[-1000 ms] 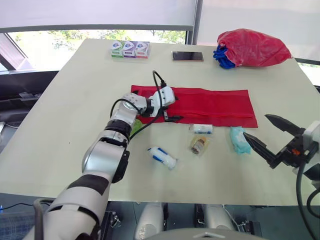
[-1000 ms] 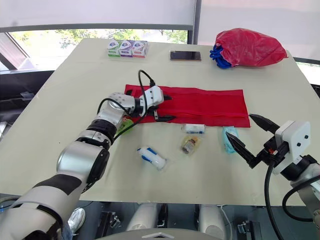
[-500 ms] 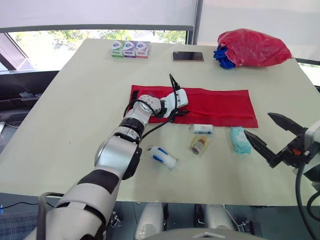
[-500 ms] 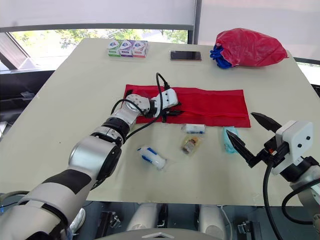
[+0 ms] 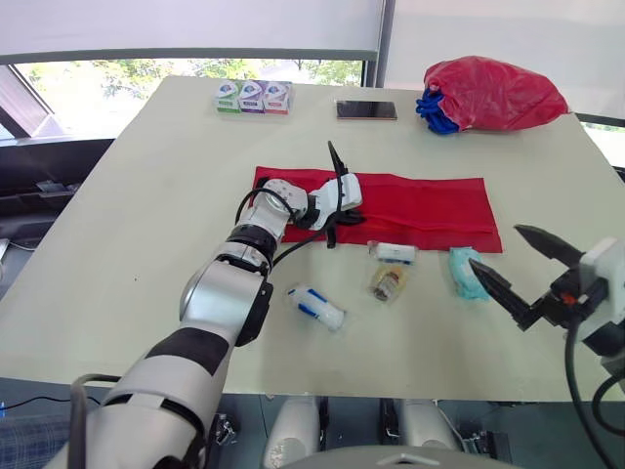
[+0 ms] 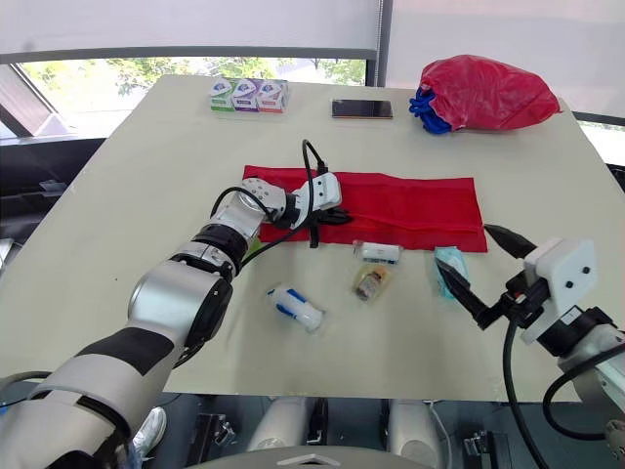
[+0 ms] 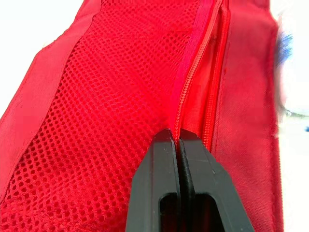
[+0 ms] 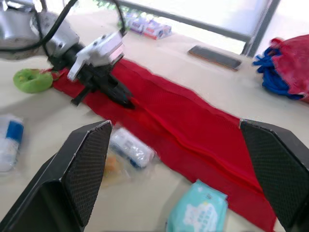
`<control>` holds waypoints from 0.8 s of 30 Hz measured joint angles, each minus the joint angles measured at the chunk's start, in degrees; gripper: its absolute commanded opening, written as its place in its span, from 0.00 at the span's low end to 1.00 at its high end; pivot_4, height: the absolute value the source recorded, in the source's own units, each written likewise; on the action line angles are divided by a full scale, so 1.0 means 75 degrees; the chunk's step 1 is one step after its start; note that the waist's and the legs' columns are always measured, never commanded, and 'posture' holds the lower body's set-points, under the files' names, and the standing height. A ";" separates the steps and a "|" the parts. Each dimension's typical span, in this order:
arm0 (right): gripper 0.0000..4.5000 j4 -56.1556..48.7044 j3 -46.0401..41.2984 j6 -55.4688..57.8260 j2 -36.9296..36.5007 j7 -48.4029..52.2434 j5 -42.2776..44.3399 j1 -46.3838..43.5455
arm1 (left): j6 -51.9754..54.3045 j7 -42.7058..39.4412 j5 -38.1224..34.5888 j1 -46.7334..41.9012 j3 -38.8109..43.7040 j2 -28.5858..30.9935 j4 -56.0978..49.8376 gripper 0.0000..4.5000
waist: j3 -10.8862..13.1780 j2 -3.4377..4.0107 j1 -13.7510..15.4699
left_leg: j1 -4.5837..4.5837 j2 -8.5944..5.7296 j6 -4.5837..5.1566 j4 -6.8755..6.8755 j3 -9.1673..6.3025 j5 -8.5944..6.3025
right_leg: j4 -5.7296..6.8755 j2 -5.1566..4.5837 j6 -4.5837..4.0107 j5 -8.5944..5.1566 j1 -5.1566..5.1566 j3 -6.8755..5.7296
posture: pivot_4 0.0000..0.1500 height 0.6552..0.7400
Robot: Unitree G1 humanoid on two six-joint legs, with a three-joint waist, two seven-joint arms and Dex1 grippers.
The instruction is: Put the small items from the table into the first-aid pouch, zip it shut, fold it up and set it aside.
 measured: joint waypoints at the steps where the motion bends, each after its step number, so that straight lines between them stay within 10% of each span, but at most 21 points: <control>1: 1.00 -0.0026 0.0046 0.0026 -0.0019 -0.0001 0.0013 -0.0015 | 0.0003 -0.0038 -0.0004 -0.0002 0.0000 -0.0003 -0.0006 0.02 | 0.0000 0.0000 0.0002 | -0.0001 0.0001 0.0000 0.0000 -0.0001 0.0000 | 0.0000 0.0000 0.0000 0.0000 0.0000 -0.0001 | 1.00 1.00; 24: 1.00 0.2277 0.6480 0.1546 0.0975 0.0767 -0.2127 -0.4341 | 0.0504 -0.1490 -0.0312 0.0002 0.0050 0.0282 -0.0152 0.02 | -0.0004 -0.0006 -0.0030 | -0.0010 -0.0007 0.0000 0.0006 -0.0011 0.0000 | 0.0010 0.0004 -0.0001 0.0000 -0.0009 -0.0012 | 1.00 1.00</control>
